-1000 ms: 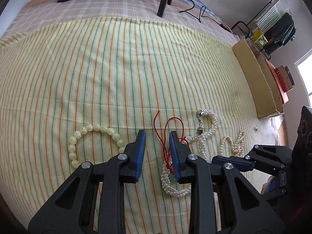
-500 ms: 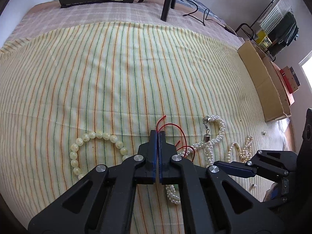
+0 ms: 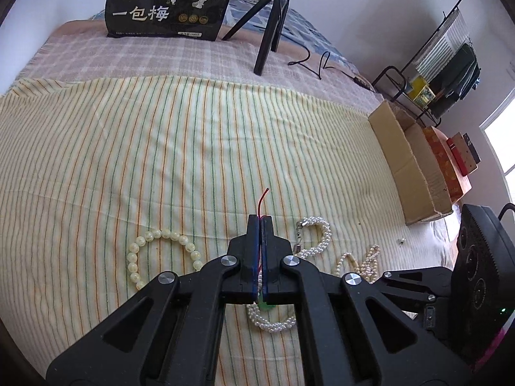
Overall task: Organize jewelry
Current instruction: 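Grasp the jade pendant necklace with the left gripper while the right grasps a pearl necklace, then carry both necklaces into the cardboard box and open both grippers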
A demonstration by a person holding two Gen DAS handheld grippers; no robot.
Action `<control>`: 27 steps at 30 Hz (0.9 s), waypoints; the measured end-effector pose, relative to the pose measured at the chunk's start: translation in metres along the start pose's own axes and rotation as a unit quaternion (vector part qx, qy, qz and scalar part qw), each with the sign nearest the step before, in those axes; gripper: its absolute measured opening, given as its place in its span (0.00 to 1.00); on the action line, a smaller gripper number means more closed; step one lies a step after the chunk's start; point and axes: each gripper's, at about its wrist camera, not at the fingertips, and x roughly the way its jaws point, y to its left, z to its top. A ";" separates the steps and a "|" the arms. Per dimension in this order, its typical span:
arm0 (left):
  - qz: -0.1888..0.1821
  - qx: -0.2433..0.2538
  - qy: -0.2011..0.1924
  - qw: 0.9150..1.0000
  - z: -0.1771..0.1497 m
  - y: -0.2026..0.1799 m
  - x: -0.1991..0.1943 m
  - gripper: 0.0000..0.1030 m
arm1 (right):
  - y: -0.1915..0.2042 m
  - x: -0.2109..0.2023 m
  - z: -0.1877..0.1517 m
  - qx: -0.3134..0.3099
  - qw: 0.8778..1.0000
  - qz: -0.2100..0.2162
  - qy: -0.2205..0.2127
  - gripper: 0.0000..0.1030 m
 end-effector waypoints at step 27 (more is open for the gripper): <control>-0.053 0.016 -0.102 0.993 0.018 -0.039 -0.099 0.00 | 0.003 -0.107 0.026 0.007 0.990 -0.017 -0.143 0.06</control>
